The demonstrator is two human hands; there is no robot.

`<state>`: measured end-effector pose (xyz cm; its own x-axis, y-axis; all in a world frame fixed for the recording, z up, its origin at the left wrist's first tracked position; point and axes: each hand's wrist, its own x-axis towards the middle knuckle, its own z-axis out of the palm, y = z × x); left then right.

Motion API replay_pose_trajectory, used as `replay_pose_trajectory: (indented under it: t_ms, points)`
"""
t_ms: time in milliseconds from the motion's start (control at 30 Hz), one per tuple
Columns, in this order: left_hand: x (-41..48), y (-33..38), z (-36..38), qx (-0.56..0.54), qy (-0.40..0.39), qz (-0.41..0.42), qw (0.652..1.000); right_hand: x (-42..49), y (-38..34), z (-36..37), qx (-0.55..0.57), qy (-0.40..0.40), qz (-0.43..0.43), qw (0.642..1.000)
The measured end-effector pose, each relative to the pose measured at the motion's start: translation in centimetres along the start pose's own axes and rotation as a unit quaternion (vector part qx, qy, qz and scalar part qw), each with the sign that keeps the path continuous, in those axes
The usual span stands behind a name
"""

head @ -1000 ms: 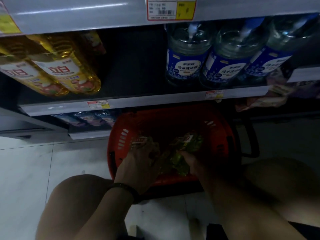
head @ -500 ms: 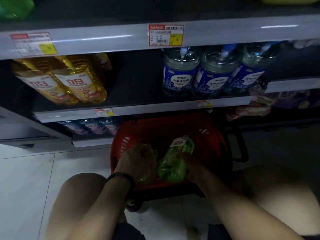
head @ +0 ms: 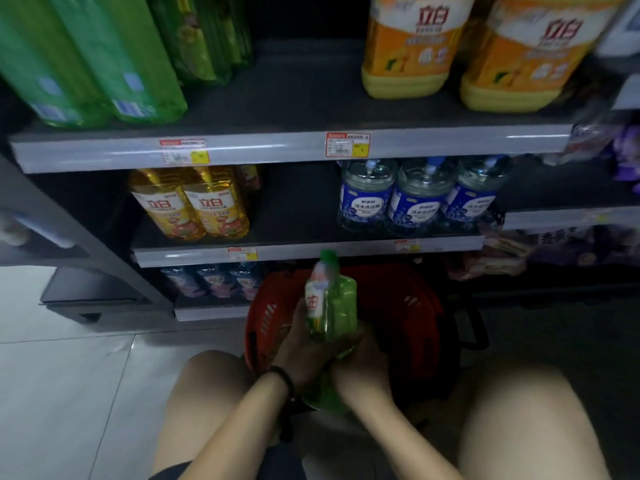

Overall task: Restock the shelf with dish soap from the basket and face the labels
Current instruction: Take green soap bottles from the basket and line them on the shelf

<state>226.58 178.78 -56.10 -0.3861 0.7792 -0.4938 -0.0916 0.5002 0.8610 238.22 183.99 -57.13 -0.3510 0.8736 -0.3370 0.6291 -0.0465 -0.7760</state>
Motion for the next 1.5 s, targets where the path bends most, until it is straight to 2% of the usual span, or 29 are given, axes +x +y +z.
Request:
replay_pose_trajectory:
  t_ms: [133,233,367,467,667,867,1067,1267,1433,1500]
  points:
    - [-1.8,1.7,-1.3,-0.145,0.025,0.064,0.987,-2.0,-3.7,-1.6,-0.023,-0.058,-0.125,0.99]
    - [-2.3,2.1,-2.3,-0.279,0.0,0.033,0.96,-2.4,-4.6,-3.4,-0.047,-0.078,-0.194,0.977]
    - [-3.7,3.1,-2.6,-0.346,-0.036,0.003,0.938,-2.3,-5.5,-6.3,0.081,-0.094,-0.199,0.972]
    - [-4.8,3.9,-2.4,-0.383,-0.059,0.0,0.922,-2.6,-6.4,-7.5,0.165,-0.145,-0.199,0.955]
    - [-6.5,6.3,-3.7,-0.351,0.043,0.064,0.933,-2.6,-9.9,-8.7,0.274,-0.196,-0.143,0.931]
    - [-9.0,12.2,-6.8,-0.278,0.025,0.161,0.947,-2.1,-15.8,-11.5,0.298,-0.244,-0.163,0.908]
    - [-9.8,18.3,-9.2,-0.244,0.069,0.218,0.942,-1.5,-22.4,-13.0,0.335,-0.218,-0.191,0.896]
    - [-8.9,24.7,-12.4,-0.129,0.119,0.247,0.953,1.1,-29.0,-13.5,0.344,-0.16,-0.225,0.897]
    - [-6.3,27.9,-15.0,-0.069,0.073,0.254,0.962,4.2,-32.7,-13.0,0.343,-0.125,-0.239,0.9]
    - [-5.3,29.1,-16.1,-0.029,0.081,0.265,0.96,5.7,-33.9,-12.7,0.346,-0.127,-0.241,0.898]
